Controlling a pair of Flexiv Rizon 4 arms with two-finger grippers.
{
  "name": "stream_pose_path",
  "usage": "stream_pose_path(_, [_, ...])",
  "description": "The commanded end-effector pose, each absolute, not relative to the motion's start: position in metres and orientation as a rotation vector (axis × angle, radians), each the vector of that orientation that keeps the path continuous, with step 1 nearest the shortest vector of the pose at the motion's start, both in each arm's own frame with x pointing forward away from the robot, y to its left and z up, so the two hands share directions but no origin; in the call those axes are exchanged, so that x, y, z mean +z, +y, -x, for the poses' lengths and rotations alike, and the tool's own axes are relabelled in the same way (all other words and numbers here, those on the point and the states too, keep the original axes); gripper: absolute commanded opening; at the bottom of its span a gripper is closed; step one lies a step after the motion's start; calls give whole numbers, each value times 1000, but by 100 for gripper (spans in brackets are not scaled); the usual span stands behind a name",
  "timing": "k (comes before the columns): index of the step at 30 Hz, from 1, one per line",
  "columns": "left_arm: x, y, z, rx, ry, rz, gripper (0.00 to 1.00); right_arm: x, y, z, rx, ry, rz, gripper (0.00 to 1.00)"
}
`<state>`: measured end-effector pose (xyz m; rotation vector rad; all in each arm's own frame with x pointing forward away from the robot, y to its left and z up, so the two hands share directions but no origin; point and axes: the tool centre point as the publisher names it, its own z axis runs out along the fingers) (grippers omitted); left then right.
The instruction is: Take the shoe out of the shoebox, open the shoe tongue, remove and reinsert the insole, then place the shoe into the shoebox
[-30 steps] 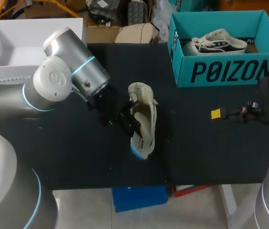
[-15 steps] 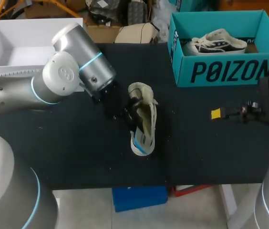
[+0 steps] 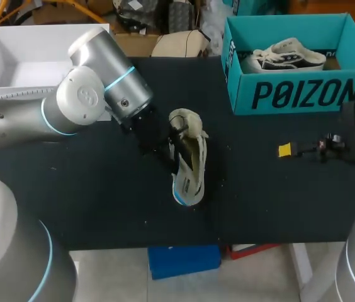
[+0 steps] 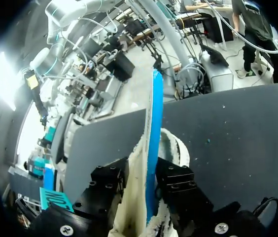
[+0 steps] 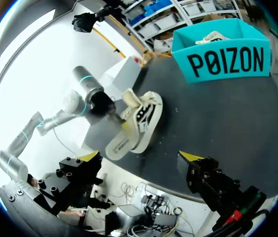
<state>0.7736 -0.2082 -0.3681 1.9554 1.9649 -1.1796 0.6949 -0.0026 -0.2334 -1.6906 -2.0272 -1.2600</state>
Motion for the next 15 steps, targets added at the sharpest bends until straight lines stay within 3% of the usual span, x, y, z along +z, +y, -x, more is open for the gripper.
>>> stream_pose_path(1, [-348, -202, -757, -1143, 1948, -1976, 42, -233, -2, -694, -1257, -2028, 1693, 100])
stream_pose_path(8, [-337, -201, -728, -1140, 1910, -2017, 32, -233, -2, -694, -1257, -2028, 1693, 100])
stream_pose_path(15, [-336, -204, -706, -1167, 1887, -2053, 32, -233, -2, -694, -1257, -2028, 1693, 100])
